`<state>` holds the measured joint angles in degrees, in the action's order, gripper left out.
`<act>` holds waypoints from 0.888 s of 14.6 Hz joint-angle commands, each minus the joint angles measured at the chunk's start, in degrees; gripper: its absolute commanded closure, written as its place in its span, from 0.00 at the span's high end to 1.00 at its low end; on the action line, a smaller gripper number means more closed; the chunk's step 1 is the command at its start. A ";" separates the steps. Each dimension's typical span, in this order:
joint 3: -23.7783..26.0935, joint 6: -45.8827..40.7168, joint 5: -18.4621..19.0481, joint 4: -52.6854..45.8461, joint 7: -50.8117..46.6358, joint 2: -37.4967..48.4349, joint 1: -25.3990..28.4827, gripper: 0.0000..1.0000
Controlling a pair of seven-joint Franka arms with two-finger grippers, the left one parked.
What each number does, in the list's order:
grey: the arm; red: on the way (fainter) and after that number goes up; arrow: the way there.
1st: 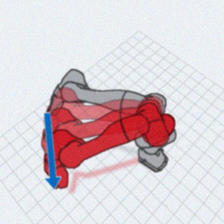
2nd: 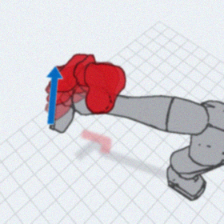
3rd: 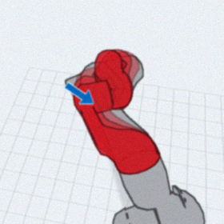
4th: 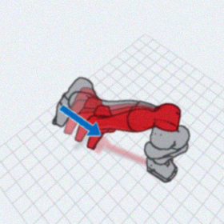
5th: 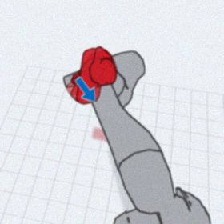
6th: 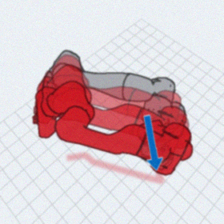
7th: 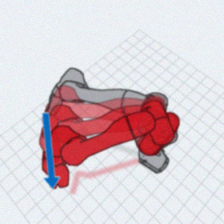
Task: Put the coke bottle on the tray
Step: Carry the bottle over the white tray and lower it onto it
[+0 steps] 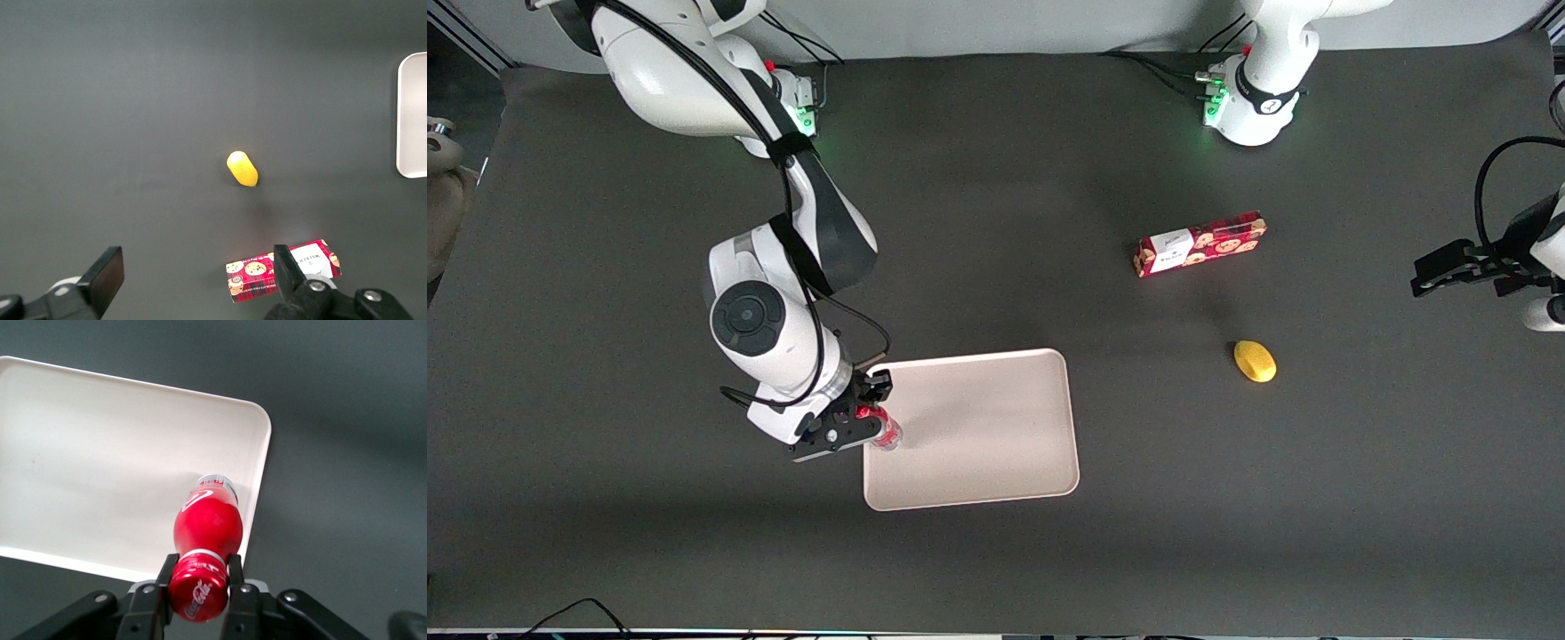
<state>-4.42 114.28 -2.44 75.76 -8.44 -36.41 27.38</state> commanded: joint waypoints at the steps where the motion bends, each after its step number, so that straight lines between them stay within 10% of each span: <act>1: -0.15 0.16 -0.64 -1.93 0.97 -2.26 -0.13 0.00; 8: -0.24 2.79 -0.55 -0.87 0.44 -4.02 -0.22 0.00; 9: -0.24 2.97 -0.64 -0.87 0.35 -4.37 -0.22 0.21; 10: -0.24 3.14 -0.64 -0.87 0.35 -4.37 -0.31 0.70; 11: -0.24 3.15 -0.64 -0.87 0.35 -4.37 -0.31 1.00; 13: -0.15 3.06 -0.72 -0.87 0.18 -4.37 -0.48 1.00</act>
<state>-4.54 117.14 -2.47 75.69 -8.45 -40.62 27.17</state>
